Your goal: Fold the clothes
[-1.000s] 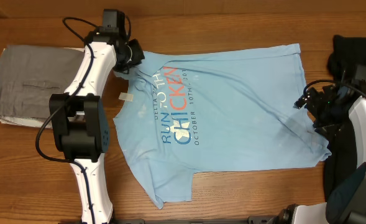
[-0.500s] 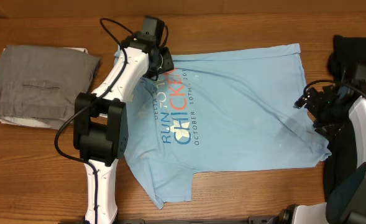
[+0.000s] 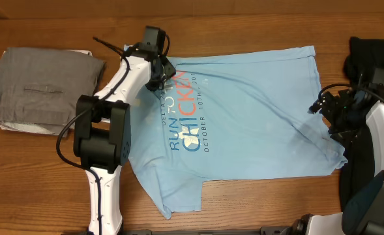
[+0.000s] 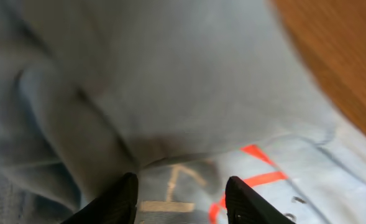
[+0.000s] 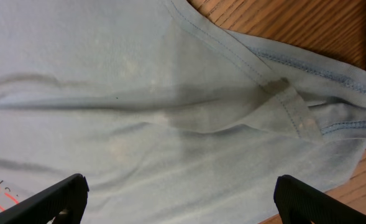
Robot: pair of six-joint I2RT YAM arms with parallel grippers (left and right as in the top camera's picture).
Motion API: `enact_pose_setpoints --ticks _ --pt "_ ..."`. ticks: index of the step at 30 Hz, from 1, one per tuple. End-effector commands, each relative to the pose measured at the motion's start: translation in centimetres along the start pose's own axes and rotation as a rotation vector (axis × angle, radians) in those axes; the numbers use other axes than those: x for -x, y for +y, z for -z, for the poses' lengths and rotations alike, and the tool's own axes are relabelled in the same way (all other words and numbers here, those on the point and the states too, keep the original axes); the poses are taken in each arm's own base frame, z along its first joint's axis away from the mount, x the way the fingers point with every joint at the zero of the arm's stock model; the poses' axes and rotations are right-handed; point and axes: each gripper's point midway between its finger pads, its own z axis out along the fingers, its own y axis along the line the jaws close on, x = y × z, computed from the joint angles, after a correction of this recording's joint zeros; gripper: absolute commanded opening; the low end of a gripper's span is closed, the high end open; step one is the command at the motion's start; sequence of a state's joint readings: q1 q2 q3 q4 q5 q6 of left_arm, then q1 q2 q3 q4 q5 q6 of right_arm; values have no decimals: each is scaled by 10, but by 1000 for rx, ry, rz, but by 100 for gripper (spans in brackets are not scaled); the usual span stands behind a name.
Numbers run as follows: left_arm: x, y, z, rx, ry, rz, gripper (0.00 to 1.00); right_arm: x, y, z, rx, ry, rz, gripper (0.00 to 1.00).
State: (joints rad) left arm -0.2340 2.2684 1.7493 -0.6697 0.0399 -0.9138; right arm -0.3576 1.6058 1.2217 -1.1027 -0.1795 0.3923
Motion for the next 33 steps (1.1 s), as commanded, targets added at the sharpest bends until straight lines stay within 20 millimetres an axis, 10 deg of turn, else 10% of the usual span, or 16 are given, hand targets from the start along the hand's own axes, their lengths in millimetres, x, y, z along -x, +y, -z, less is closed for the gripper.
enact_pose_setpoints --ticks 1,15,33 --pt "-2 6 -1 7 -7 90 47 -1 1 1 7 -3 1 100" --pt "13 -11 0 -64 -65 94 19 -1 1 1 7 -2 1 100" --pt "26 4 0 -24 -94 74 38 -1 1 1 7 -3 1 100"
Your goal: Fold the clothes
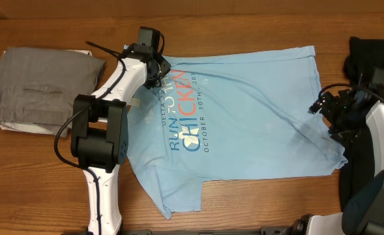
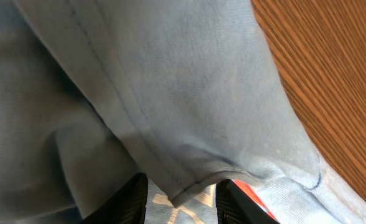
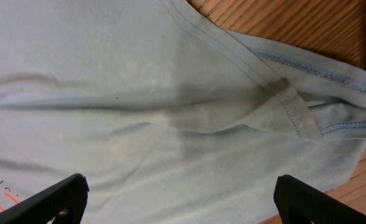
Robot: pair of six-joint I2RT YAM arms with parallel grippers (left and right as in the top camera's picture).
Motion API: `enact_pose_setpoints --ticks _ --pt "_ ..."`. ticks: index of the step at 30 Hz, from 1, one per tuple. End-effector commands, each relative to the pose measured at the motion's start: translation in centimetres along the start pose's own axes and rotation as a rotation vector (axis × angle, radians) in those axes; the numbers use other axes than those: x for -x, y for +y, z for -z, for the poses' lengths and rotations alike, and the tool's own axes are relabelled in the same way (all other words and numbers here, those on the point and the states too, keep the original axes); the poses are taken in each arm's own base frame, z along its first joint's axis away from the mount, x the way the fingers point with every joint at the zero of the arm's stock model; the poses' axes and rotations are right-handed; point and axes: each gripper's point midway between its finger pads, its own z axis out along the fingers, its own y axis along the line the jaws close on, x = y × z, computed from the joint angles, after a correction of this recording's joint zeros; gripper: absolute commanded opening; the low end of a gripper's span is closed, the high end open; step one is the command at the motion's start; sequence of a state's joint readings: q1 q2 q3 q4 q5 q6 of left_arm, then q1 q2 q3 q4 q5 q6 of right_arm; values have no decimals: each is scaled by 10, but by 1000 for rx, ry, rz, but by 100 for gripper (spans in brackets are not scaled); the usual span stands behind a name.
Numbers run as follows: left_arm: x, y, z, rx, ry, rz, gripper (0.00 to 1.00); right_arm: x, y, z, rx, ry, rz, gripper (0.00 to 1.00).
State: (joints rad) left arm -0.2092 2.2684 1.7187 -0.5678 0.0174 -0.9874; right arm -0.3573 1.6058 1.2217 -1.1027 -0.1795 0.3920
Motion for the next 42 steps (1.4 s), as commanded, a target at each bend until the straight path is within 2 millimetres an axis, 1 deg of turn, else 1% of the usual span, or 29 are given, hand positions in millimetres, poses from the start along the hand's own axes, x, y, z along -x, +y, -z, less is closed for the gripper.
enact_pose_setpoints --ticks 1,2,6,9,13,16,18,19,20,21,22,25,31,36,39,41,42 --pt "5 3 5 12 -27 -21 37 0 1 1 7 -3 1 100" --pt "5 3 5 12 -27 -21 34 0 1 1 7 -3 1 100" --pt "5 2 5 11 -28 -21 12 -1 1 1 7 -2 1 100" --pt "7 0 5 2 -33 -22 4 -1 1 1 7 -2 0 100" --pt "14 -13 7 -45 -60 -111 4 -1 1 1 7 -2 0 100" --pt "20 -22 13 -63 -78 -177 4 -1 1 1 7 -2 0 100" --pt "21 -25 16 -66 -76 -190 4 -1 1 1 7 -2 1 100" --pt "20 -25 16 -68 -70 -190 7 -1 1 1 7 -2 1 100" --pt "18 -26 16 -73 -63 -190 17 -1 1 1 7 -2 0 100" --pt "17 -26 16 -74 -56 -188 26 0 1 1 7 -3 1 100" --pt "16 -24 16 -68 -52 -187 30 -1 1 1 7 -2 1 100" --pt "16 -23 16 -63 -50 -187 35 -1 1 1 7 -2 0 100" --pt "13 -16 15 -35 -38 -187 33 -1 1 1 7 -2 0 100" --pt "12 -16 15 -33 -36 -185 31 0 1 1 7 -3 1 100" --pt "13 -16 15 -34 -34 -129 32 -1 1 1 7 -2 0 100" --pt "13 -16 15 -35 -34 -90 28 -1 1 1 7 -2 0 100" --pt "13 -16 15 -35 -34 -81 22 0 1 1 7 -3 1 100"
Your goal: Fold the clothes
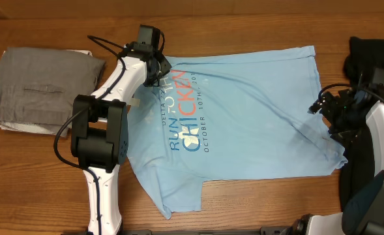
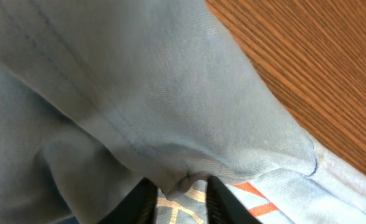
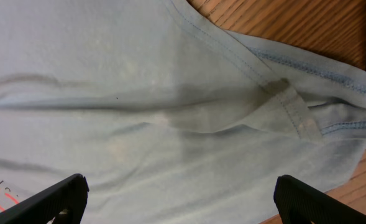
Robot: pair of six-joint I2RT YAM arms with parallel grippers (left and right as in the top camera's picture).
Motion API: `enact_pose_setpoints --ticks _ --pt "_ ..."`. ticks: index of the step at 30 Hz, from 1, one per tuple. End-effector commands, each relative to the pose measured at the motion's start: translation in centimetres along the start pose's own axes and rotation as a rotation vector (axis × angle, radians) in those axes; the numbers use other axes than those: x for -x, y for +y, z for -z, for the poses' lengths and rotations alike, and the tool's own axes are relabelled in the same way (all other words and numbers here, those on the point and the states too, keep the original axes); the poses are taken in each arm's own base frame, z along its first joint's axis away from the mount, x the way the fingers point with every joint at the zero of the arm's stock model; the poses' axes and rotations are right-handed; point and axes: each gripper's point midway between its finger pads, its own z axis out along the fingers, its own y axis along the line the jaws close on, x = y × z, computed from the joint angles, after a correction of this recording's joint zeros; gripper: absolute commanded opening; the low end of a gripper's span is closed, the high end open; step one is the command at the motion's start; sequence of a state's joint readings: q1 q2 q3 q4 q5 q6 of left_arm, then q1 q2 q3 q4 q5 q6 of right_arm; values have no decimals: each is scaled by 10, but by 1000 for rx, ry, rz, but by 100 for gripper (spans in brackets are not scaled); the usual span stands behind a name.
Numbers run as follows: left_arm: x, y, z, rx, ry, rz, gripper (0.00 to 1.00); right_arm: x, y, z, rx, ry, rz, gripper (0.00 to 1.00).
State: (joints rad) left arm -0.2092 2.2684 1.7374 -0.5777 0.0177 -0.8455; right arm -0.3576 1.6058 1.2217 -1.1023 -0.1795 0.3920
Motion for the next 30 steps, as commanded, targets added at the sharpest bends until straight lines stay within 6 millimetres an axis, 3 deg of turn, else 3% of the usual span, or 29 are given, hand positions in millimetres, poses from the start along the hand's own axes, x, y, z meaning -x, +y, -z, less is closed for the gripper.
enact_pose_setpoints --ticks 1,5,10,21,30 --pt "11 -10 11 -26 -31 62 18 -1 1 1 7 -2 1 100" --pt "11 -10 11 -26 -31 61 4 -1 1 1 7 -2 1 100" --pt "16 -15 12 -45 -48 36 4 -1 1 1 7 -2 1 100" --pt "62 -68 43 -211 -204 -107 4 -1 1 1 7 -2 1 100" --pt "85 -80 44 -247 -323 -116 4 -1 1 1 7 -2 1 100"
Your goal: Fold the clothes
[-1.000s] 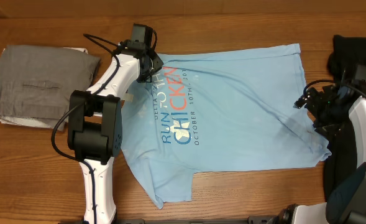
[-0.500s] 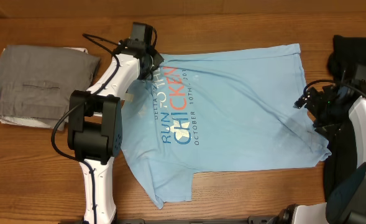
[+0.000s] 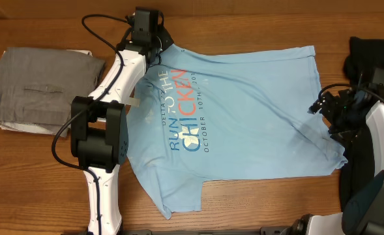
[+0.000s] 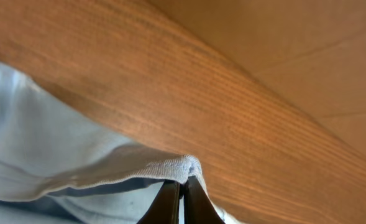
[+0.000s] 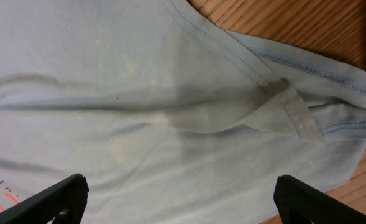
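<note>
A light blue T-shirt with a "RUN TO CHICKEN" print lies spread on the wooden table. My left gripper is at the shirt's far left corner. In the left wrist view this gripper is shut on a folded hem of the shirt, held just above the wood. My right gripper hovers over the shirt's right edge. Its jaws stand wide open above the cloth, near a seamed corner, holding nothing.
A folded grey garment lies at the table's left side. Dark black cloth sits at the far right behind my right arm. Bare wood runs along the far edge beyond the shirt.
My left gripper has shut on the shirt's hem and now sits farther toward the table's far edge, with the bunched corner drawn out that way. The right arm has not moved.
My left gripper first stood open over the bunched corner by the print. Its jaws were then narrower around a fold there, then almost shut on it. Now it pinches the hem nearer the far edge. My right gripper stayed open throughout.
</note>
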Robot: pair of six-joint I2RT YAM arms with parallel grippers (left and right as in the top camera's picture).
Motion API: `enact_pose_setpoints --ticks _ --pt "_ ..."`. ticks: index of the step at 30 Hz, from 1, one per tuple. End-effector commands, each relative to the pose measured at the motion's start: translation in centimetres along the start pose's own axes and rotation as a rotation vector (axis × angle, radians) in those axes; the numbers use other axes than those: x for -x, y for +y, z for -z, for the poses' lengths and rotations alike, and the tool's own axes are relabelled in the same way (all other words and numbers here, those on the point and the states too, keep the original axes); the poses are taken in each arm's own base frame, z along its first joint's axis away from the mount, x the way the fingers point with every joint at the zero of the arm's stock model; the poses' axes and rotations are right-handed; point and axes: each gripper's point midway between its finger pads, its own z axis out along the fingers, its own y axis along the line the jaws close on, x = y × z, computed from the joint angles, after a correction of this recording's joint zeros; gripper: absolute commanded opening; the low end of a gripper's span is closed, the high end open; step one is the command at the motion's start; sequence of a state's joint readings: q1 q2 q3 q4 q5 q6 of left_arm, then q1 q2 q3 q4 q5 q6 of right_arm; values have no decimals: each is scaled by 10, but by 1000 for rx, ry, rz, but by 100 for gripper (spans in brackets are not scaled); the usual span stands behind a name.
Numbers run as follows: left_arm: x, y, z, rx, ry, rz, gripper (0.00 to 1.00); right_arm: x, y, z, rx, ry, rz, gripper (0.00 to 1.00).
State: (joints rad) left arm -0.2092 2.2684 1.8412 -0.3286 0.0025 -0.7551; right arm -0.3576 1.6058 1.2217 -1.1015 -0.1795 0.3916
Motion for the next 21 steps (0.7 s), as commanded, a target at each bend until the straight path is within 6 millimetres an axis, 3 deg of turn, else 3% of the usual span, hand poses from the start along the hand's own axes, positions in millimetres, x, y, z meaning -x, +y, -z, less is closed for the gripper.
enact_pose_setpoints --ticks 1,10,17,21 --pt "17 -5 -1 -9 -66 -36 4 -1 1 1 7 -1 0 100" --pt "4 -13 -38 -104 -78 -87 4 -1 1 1 6 -2 1 100" --pt "-14 1 -73 -110 -81 -90 4 -1 1 1 7 -1 0 100" --pt "-12 2 -83 -127 -119 -122 4 -1 1 1 7 -1 0 100"
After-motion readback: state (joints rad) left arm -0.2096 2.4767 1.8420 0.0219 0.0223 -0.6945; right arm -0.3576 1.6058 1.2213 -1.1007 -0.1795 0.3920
